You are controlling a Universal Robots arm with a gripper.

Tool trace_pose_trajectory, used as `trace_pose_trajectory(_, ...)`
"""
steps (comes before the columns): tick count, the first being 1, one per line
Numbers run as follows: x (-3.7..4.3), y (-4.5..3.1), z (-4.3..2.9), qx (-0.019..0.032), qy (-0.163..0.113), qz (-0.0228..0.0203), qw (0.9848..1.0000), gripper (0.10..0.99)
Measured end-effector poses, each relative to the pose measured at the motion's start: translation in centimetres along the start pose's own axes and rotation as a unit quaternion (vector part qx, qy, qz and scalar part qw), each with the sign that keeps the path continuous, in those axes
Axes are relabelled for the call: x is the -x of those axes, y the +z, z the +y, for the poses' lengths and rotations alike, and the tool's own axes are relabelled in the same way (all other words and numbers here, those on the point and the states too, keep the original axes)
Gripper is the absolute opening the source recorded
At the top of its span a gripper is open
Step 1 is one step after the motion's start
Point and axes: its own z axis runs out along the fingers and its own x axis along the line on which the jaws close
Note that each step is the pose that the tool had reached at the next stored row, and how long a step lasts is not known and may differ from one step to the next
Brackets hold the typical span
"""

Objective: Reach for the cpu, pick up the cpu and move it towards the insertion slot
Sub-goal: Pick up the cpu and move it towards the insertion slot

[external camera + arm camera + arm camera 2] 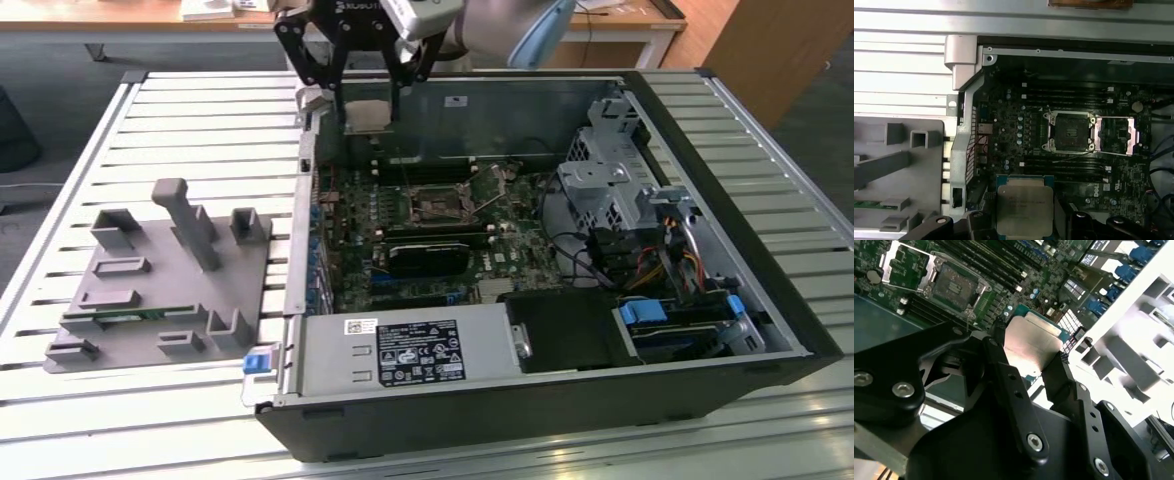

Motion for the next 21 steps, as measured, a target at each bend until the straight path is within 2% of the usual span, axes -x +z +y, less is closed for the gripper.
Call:
trace_pose_trajectory(6,0.60,0.09,1.58,0.0000,0.000,0.0000,1.0000,0.545)
trace_pose_trajectory(12,1.60,0.22,2.94,0.0000,0.000,0.0000,1.0000,0.545)
trace_pose_trajectory(17,2.87,0.34,3.83,0.0000,0.000,0.0000,1.0000,0.545)
trace_pose_trajectory(18,3.32,0.36,3.98,0.0000,0.000,0.0000,1.0000,0.545)
trace_pose_trajectory(21,4.54,0.37,3.96,0.0000,0.000,0.0000,1.0000,0.545)
